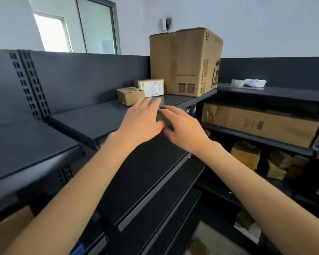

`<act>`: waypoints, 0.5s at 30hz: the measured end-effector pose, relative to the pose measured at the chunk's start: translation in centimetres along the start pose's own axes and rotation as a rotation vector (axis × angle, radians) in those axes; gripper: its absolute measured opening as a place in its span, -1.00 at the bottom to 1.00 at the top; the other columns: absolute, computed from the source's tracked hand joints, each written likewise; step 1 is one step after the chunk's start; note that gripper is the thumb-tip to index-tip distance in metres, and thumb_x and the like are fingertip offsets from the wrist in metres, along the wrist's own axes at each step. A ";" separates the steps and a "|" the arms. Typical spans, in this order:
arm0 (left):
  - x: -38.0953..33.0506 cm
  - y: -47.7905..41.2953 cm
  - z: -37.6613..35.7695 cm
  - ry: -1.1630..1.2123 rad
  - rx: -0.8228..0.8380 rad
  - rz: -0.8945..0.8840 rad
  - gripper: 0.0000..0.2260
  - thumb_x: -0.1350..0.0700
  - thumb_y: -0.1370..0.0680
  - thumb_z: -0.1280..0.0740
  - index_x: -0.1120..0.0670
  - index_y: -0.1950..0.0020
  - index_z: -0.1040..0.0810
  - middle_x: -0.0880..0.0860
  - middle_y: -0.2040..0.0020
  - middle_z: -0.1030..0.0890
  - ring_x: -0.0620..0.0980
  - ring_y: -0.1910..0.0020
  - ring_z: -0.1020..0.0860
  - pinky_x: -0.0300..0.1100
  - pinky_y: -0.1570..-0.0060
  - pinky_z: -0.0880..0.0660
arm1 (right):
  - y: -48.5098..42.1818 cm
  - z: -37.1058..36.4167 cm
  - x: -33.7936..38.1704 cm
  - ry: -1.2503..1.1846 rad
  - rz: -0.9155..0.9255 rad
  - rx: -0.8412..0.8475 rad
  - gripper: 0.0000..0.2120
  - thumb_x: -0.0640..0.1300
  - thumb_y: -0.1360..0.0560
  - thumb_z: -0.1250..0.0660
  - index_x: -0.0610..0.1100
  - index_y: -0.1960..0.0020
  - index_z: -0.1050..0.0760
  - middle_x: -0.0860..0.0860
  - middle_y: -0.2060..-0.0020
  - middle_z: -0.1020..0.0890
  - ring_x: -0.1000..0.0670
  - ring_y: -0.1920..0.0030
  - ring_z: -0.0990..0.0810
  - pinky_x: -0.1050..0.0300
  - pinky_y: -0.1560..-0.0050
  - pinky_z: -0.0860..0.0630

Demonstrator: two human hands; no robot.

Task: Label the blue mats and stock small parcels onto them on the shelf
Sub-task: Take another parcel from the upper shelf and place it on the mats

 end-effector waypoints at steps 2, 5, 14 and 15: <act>1.5 -2.7 -0.5 -0.025 0.015 0.056 -0.52 0.03 -0.57 -0.20 0.07 -0.47 -0.21 0.08 -0.47 -0.29 0.09 -0.47 -0.17 0.12 -0.35 -0.27 | -3.1 -1.4 -1.9 -0.090 0.003 0.008 -0.51 -0.16 -0.49 -0.33 -0.03 -0.41 -0.38 0.02 -0.38 -0.44 -0.04 -0.34 -0.44 -0.10 -0.20 -0.52; 4.2 -5.8 -0.7 -0.075 0.075 0.210 -0.52 0.03 -0.60 -0.15 0.05 -0.50 -0.14 0.09 -0.52 -0.18 0.15 -0.51 -0.06 0.27 -0.40 -0.14 | -7.7 -3.5 -4.3 -0.214 0.031 0.000 -0.54 -0.19 -0.51 -0.33 -0.06 -0.40 -0.41 0.00 -0.38 -0.45 -0.04 -0.32 -0.47 -0.04 -0.22 -0.50; 8.8 -9.5 -1.5 -0.170 0.149 0.541 -0.43 0.02 -0.64 -0.11 -0.02 -0.57 0.12 0.07 -0.59 0.11 0.14 -0.55 0.16 0.32 -0.42 -0.06 | -19.3 -9.9 -8.4 -0.373 0.077 0.118 -0.30 -0.07 -0.45 -0.46 -0.01 -0.50 -0.24 -0.09 -0.48 -0.30 -0.08 -0.48 -0.27 0.03 -0.45 -0.25; 9.2 -9.5 -1.6 -0.190 0.160 0.578 -0.41 0.01 -0.64 -0.12 -0.02 -0.57 0.14 0.08 -0.59 0.13 0.14 -0.55 0.17 0.32 -0.42 -0.06 | -20.2 -10.8 -8.6 -0.376 0.078 0.183 -0.21 -0.02 -0.43 -0.48 0.04 -0.54 -0.16 -0.11 -0.53 -0.20 -0.08 -0.52 -0.19 0.04 -0.45 -0.21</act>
Point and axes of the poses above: each hand's wrist, its own y-axis away from the middle knuckle, its own z-axis out of the back of the hand, x = y × z, the point moved 3 cm from there along -y, towards the middle knuckle
